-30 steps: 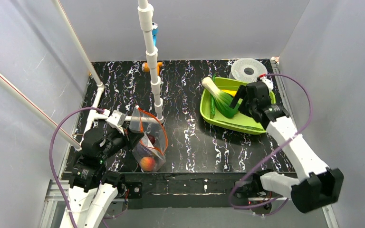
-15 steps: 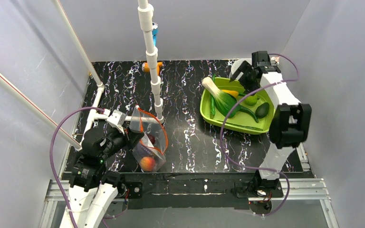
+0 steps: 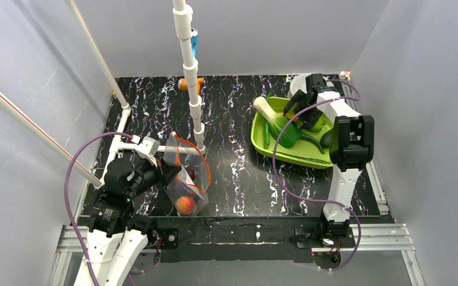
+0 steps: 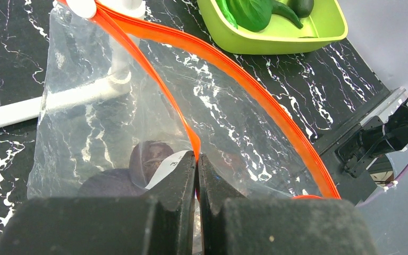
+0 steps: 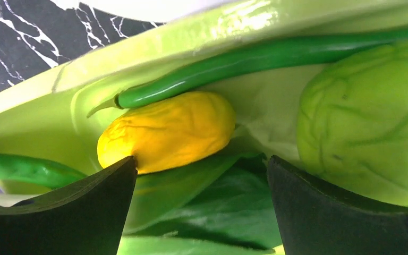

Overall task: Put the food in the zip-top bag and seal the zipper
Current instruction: Pick up the fake vegetable from the bin, then place the fake vegetable in the zipper food storage bag.

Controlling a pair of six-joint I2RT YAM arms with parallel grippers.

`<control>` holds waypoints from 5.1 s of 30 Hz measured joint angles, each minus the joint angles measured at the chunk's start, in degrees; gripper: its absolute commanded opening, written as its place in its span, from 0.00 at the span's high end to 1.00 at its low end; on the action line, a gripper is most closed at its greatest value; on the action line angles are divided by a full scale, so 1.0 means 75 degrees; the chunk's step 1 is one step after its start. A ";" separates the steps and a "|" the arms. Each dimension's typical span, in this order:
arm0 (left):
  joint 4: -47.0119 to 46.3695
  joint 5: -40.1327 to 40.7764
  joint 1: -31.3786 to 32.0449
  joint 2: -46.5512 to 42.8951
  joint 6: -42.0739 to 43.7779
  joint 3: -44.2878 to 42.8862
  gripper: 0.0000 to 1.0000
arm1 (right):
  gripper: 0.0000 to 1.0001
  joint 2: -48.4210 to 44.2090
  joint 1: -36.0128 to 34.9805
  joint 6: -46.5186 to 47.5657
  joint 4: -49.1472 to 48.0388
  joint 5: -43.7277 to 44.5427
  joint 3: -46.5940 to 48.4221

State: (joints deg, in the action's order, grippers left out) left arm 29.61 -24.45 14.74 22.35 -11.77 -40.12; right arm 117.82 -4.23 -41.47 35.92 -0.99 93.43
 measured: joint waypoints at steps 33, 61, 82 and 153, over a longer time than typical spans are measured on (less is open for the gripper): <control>0.0000 0.0003 0.0000 0.0058 -0.0003 0.0000 1.00 | 0.90 -0.0437 0.0012 0.0790 -0.0697 0.0221 -0.0271; 0.0003 0.0003 0.0000 0.0058 -0.0006 0.0000 1.00 | 0.99 -0.3526 0.0382 0.1384 -0.0536 0.2317 -0.1795; 0.0038 0.0003 0.0000 -0.0023 -0.0006 0.0000 1.00 | 0.99 -0.3398 0.1314 0.0012 -0.1241 -0.1169 -0.2780; 0.0052 0.0038 0.0000 -0.0006 -0.0029 0.0000 1.00 | 0.51 -0.2731 -1.0273 0.4561 -0.1378 0.5065 -0.0338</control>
State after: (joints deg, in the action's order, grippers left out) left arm 30.00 -24.16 14.74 22.31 -11.99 -40.12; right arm 97.34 -81.28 -7.27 25.58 36.99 90.89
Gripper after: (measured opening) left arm 0.014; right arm 0.400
